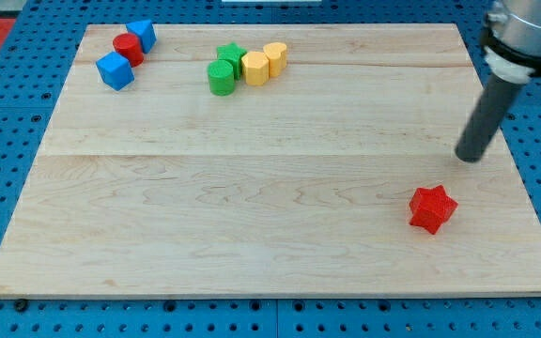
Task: Push red star to the up and left
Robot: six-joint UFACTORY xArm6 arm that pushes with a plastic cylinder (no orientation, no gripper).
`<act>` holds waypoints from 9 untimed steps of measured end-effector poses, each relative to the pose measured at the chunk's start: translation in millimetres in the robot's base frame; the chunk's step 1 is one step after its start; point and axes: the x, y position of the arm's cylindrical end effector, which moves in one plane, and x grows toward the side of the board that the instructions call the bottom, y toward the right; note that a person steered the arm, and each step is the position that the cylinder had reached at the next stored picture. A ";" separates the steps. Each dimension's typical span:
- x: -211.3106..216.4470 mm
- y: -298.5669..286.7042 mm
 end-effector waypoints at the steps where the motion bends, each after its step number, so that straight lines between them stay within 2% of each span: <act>1: 56.1 26.9; 2: 76.1 -39.3; 3: 76.1 -108.4; 4: 61.8 -132.9; 9: -7.2 -138.2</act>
